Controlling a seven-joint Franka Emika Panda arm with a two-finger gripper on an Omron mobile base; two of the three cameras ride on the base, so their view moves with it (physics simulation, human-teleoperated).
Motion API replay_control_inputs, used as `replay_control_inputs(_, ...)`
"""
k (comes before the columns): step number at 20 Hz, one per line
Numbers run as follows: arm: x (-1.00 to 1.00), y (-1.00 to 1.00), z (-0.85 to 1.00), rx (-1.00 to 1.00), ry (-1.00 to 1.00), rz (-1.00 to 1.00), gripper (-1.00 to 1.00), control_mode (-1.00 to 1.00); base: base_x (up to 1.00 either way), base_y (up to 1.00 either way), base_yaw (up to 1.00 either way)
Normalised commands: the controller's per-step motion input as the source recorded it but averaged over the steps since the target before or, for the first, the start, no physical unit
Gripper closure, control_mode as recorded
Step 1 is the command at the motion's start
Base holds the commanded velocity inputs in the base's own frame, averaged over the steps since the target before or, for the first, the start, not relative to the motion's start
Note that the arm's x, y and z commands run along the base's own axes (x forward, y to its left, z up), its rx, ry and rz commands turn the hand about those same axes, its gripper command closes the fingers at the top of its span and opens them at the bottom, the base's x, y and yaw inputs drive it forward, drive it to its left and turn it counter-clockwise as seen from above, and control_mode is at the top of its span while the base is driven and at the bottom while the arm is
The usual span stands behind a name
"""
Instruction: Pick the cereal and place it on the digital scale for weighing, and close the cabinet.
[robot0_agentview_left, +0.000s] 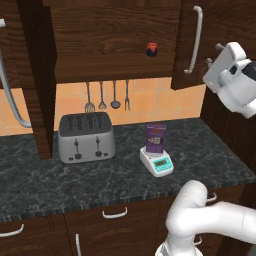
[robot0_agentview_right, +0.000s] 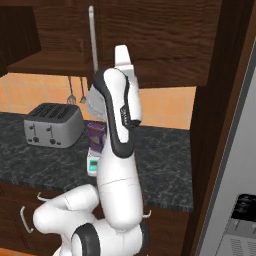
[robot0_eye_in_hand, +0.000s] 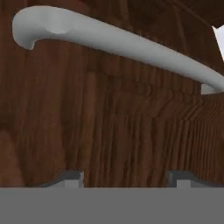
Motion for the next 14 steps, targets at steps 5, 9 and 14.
replay_control_inputs(5, 0.99, 0.33, -0.01, -0.07, 0.02, -0.06, -1.0, -1.0, 0.0, 0.0, 0.0)
replay_control_inputs(9, 1.0, 0.36, -0.13, -0.09, 0.0, -0.09, -1.0, -1.0, 0.0, 0.0, 0.0)
replay_control_inputs(14, 1.0, 0.07, -0.13, -0.02, 0.0, -0.07, -1.0, -1.0, 0.0, 0.0, 0.0)
